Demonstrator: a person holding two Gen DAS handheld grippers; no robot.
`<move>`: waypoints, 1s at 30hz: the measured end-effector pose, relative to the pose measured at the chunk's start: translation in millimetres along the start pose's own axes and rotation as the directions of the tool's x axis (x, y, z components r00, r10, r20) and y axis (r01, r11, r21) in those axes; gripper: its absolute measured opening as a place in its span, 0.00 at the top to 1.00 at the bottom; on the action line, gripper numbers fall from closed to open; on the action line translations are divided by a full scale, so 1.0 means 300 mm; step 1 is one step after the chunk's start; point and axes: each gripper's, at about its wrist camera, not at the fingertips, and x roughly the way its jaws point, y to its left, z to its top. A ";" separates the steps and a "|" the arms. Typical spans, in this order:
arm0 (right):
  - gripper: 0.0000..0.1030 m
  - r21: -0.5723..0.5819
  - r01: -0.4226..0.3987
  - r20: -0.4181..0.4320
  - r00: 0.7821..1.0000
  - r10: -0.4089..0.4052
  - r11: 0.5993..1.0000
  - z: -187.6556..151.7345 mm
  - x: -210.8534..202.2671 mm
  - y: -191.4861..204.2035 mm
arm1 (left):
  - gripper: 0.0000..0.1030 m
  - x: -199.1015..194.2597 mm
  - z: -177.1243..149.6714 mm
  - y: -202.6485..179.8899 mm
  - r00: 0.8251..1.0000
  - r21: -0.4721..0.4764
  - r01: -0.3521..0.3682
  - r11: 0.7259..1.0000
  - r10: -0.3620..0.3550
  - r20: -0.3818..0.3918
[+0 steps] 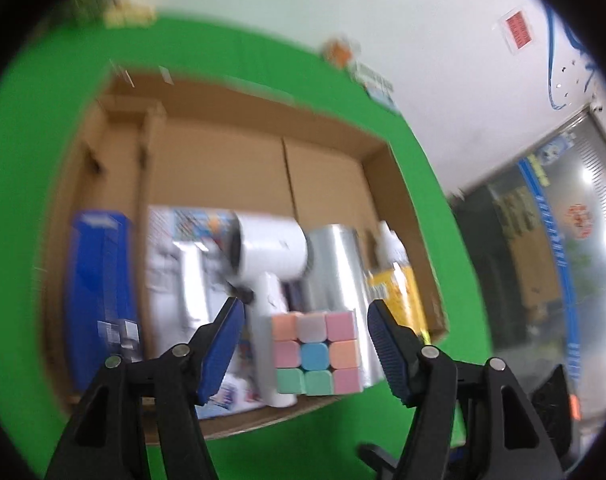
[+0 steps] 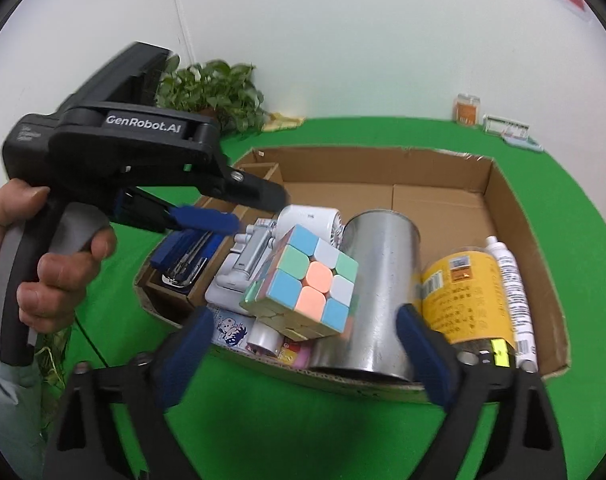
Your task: Organize rigid objects
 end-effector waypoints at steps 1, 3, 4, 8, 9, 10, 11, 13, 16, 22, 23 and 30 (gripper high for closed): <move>0.01 -0.003 0.011 0.022 1.000 -0.011 1.000 -0.010 -0.022 0.000 | 0.38 -0.034 -0.017 -0.011 0.998 0.020 -0.033 0.999 0.033 0.047; 0.00 -0.018 0.056 0.054 0.997 -0.054 0.998 -0.036 -0.062 0.006 | 0.34 -0.137 -0.099 -0.061 0.961 0.081 -0.181 0.980 0.159 0.225; 0.00 -0.023 0.073 0.056 0.996 -0.072 0.997 -0.051 -0.077 0.007 | 0.26 -0.170 -0.132 -0.078 0.937 0.094 -0.234 0.968 0.198 0.289; 0.00 -0.028 0.138 0.058 0.989 -0.137 0.990 -0.112 -0.133 0.011 | 0.17 -0.279 -0.377 -0.165 0.721 0.082 -0.514 0.854 0.378 0.581; 0.00 -0.027 0.153 0.062 0.987 -0.151 0.988 -0.131 -0.150 0.013 | 0.17 -0.281 -0.419 -0.185 0.701 0.085 -0.546 0.834 0.399 0.591; 0.00 -0.025 0.169 0.063 0.984 -0.167 0.985 -0.148 -0.166 0.015 | 0.17 -0.282 -0.478 -0.194 0.682 0.075 -0.576 0.814 0.427 0.594; 0.01 -0.025 0.179 0.062 0.982 -0.178 0.983 -0.160 -0.176 0.017 | 0.17 -0.283 -0.509 -0.194 0.669 0.057 -0.586 0.808 0.443 0.596; 0.01 -0.027 0.189 0.066 0.980 -0.187 0.982 -0.195 -0.206 0.019 | 0.17 -0.278 -0.564 -0.205 0.661 0.013 -0.580 0.815 0.461 0.592; 0.01 -0.005 0.183 0.070 0.981 -0.183 0.983 -0.241 -0.251 0.019 | 0.17 -0.266 -0.626 -0.220 0.687 0.007 -0.542 0.840 0.438 0.580; 0.01 -0.009 0.216 0.111 0.971 -0.214 0.976 -0.306 -0.345 0.032 | 0.17 -0.279 -0.691 -0.275 0.663 0.012 -0.544 0.839 0.421 0.619; 0.01 -0.003 0.216 0.113 0.970 -0.214 0.976 -0.310 -0.355 0.031 | 0.17 -0.277 -0.697 -0.281 0.666 0.014 -0.541 0.841 0.419 0.617; 0.01 0.017 0.233 0.136 0.963 -0.234 0.972 -0.329 -0.403 0.045 | 0.17 -0.281 -0.745 -0.297 0.660 0.000 -0.549 0.836 0.433 0.613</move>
